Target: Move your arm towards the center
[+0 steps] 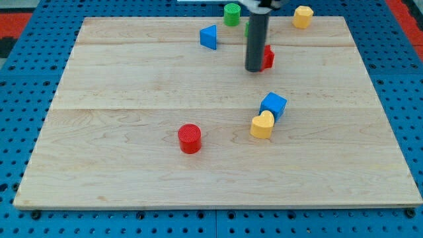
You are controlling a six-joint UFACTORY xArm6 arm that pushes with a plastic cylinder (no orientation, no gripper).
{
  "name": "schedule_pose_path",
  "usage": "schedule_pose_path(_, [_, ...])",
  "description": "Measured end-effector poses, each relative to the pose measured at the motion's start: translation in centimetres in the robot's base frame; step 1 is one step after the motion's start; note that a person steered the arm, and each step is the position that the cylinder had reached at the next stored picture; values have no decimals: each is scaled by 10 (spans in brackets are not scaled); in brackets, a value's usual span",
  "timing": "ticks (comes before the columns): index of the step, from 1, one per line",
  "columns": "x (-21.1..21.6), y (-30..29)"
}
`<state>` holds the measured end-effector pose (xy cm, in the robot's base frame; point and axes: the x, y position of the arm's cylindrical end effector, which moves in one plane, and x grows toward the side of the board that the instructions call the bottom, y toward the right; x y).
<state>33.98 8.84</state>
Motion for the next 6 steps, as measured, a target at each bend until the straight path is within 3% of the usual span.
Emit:
schedule_pose_path(4, [0, 73])
schedule_pose_path(5, [43, 85])
schedule_pose_path(6, [118, 128])
